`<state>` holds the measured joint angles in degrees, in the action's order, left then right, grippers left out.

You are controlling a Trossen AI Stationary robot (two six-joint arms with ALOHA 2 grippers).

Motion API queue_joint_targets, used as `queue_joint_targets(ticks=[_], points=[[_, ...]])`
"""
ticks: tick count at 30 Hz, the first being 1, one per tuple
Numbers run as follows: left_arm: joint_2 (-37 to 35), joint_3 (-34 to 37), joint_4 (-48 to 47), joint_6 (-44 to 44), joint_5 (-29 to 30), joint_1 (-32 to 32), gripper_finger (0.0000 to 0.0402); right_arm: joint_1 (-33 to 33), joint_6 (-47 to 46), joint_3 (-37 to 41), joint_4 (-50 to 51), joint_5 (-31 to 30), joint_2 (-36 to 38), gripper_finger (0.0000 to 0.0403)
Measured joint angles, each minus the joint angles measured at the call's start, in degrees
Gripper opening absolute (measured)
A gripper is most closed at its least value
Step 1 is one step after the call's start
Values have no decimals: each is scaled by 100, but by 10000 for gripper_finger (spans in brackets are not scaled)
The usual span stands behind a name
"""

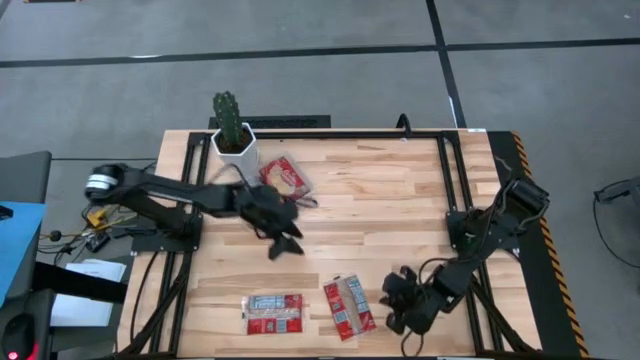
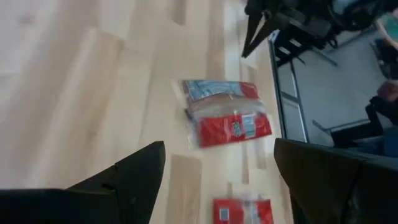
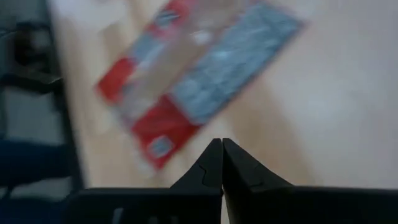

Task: Sort popcorn bags into baskets
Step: Put the red popcorn bag into the transparent bin

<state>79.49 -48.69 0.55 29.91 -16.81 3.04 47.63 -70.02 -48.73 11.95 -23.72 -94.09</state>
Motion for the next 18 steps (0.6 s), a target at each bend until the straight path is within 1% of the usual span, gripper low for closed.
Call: queue_joint_targets(ticks=[4,6,8,11,13,15,18], points=[[933,0,883,-15,2,227,290,82,361,-28,-750,275,-108,21],[1396,0,1358,54,-29,238,290,75,407,-77,-865,346,-225,18],[1893,-6,1983,224,-220,238,290,60,406,-268,-1050,507,-451,16],[2536,-41,2588,466,-687,274,290,55,434,-660,-1096,685,-884,17],[2845,-81,2715,620,-893,316,290,28,542,-967,-1035,808,-1206,20],[3067,-126,2736,799,-894,369,290,7,609,-1302,-974,965,-1488,22],[3214,-196,2782,1063,-858,407,290,-25,610,-1701,-670,1011,-1811,19]])
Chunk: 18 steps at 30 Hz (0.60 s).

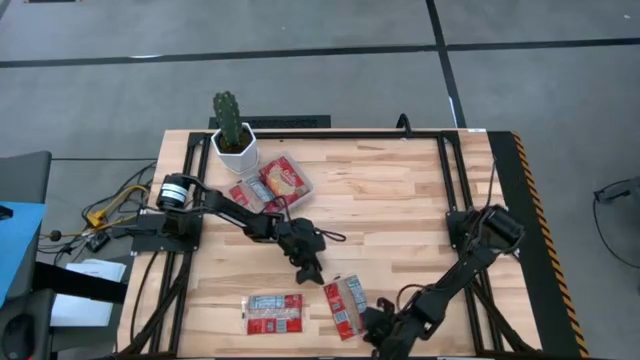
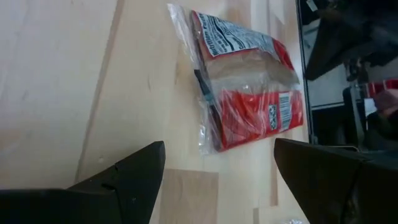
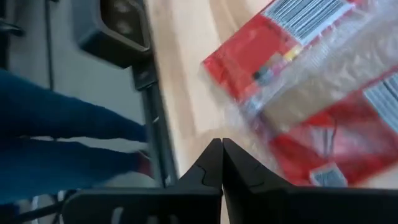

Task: Sort popcorn bags into baskets
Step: Put the red popcorn bag into the transparent bin

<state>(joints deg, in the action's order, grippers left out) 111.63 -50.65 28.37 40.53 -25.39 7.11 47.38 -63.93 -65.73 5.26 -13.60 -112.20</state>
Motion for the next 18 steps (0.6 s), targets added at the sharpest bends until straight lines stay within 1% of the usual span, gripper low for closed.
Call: queue_joint_targets(ticks=[1,3,7,11,16,18], points=[[0,2,6,37,24,7,290,-17,21,-98,129,-20,-81,18],[2,-9,-5,74,256,55,290,-62,58,-240,209,-89,-212,15],[2,-59,-34,219,459,62,290,-133,143,-256,377,-140,-337,17],[127,-117,-16,354,448,62,290,-223,299,-267,728,-181,-326,25],[395,-306,-22,655,460,58,290,-375,887,-271,841,-212,-324,20],[469,-396,-29,651,460,72,290,-454,1202,-271,850,-204,-324,17]])
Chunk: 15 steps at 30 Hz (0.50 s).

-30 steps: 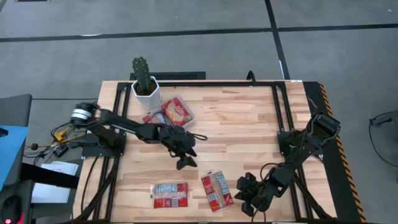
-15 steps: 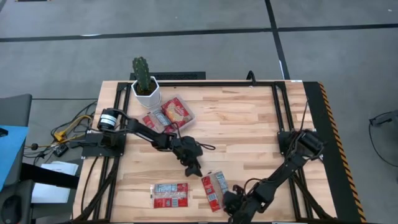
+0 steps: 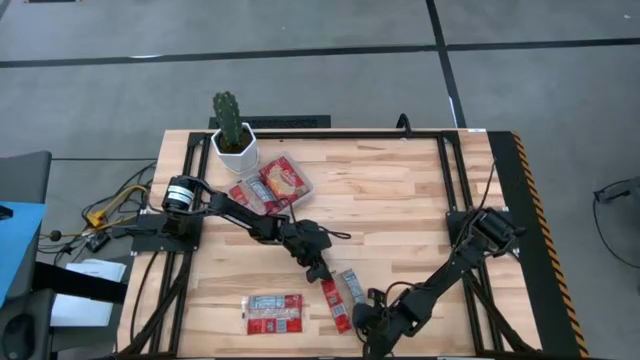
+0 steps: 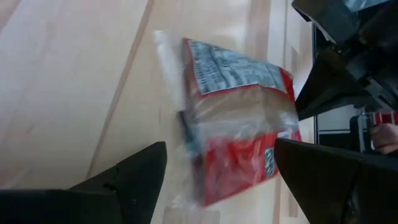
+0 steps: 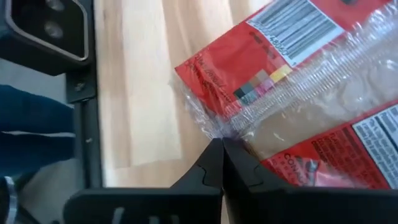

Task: Sort popcorn bags into baskets
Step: Put the red popcorn bag into the transparent bin

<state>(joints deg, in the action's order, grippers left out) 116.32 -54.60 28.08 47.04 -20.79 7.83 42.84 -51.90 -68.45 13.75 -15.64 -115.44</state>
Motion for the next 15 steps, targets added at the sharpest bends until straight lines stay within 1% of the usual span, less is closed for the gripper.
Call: queue_joint_targets(ticks=[8,13,15], points=[[38,-193,-271,-192,-14,9,290,-428,1075,4,44,75,0,30],[47,-204,-351,-169,-111,-2,289,-632,1521,4,42,309,11,23],[49,-204,-345,-150,-104,17,281,-665,1642,7,27,315,15,20]])
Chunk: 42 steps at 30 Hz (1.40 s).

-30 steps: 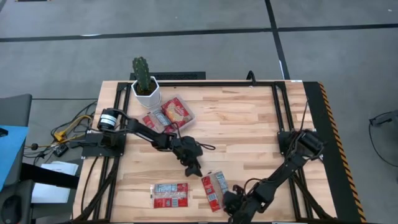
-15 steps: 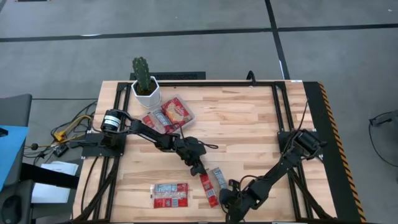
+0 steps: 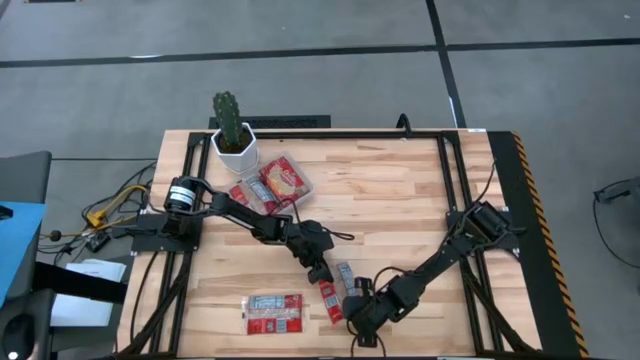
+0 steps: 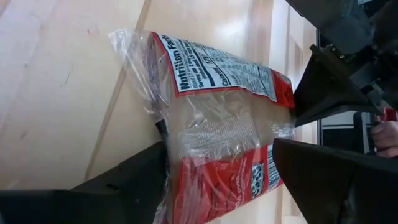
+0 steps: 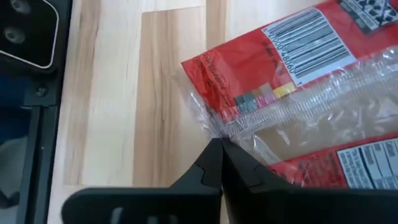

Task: Sort popcorn bags into baskets
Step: Put the red popcorn bag into the transparent bin

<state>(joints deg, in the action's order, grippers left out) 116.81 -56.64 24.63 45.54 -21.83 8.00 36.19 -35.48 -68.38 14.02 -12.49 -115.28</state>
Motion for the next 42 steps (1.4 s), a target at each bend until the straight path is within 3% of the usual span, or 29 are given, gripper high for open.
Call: queue_joint_targets(ticks=[6,16,24,30,34,42], points=[[0,7,-8,-184,381,135,214,-22,170,4,-35,-28,-2,24],[-13,9,24,-59,367,96,17,95,-16,33,114,153,177,19],[-536,53,-205,568,-59,-122,6,1048,-1281,31,943,97,891,28],[-1721,33,-922,568,-73,-361,4,1843,-2840,31,1676,-816,1041,24],[-2823,28,-1856,333,-40,-650,3,2109,-3679,35,1875,-997,824,16],[-4902,17,-4791,-1113,1336,-1875,2,2013,-4114,31,1660,-990,380,35]])
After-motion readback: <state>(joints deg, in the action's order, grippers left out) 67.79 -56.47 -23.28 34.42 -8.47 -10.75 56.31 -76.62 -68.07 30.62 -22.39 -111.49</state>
